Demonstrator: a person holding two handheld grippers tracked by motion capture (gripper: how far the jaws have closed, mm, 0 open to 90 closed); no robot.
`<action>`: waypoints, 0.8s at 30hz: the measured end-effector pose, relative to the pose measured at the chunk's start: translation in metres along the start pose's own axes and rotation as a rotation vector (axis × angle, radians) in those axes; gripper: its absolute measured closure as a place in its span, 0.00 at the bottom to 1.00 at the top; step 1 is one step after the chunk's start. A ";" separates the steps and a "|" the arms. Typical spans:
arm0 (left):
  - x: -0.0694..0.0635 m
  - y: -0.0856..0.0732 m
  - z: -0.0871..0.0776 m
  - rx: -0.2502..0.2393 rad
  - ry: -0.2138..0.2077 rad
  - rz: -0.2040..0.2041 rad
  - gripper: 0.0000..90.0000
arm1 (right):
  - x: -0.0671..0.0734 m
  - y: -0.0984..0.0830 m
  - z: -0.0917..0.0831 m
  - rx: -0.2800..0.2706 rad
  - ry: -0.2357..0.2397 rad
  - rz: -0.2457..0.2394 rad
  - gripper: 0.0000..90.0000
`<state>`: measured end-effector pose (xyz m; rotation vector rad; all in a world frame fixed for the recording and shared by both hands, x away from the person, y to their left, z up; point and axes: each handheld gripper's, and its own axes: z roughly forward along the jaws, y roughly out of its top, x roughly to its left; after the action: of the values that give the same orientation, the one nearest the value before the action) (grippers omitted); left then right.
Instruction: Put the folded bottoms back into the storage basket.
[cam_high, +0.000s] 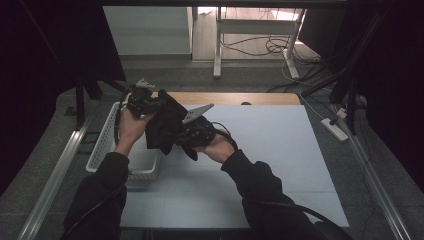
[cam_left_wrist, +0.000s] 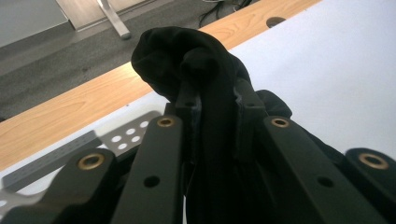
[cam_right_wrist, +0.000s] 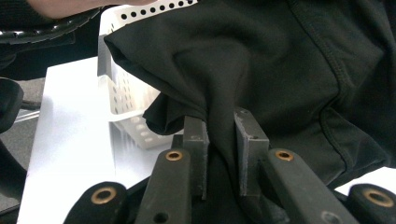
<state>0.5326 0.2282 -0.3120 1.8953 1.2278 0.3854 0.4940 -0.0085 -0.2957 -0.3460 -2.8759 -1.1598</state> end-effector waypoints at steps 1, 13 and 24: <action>0.002 0.000 -0.001 -0.003 0.002 -0.005 0.86 | 0.000 0.002 0.001 0.003 -0.005 -0.007 0.86; 0.020 0.001 -0.020 -0.012 0.055 -0.007 0.86 | 0.003 0.024 0.014 -0.015 0.000 -0.029 0.86; 0.035 -0.001 -0.041 -0.022 0.098 -0.013 0.86 | 0.011 0.046 0.028 -0.040 0.011 -0.055 0.86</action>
<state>0.5226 0.2779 -0.2934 1.8673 1.2942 0.4880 0.4943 0.0447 -0.2836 -0.2615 -2.8736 -1.2255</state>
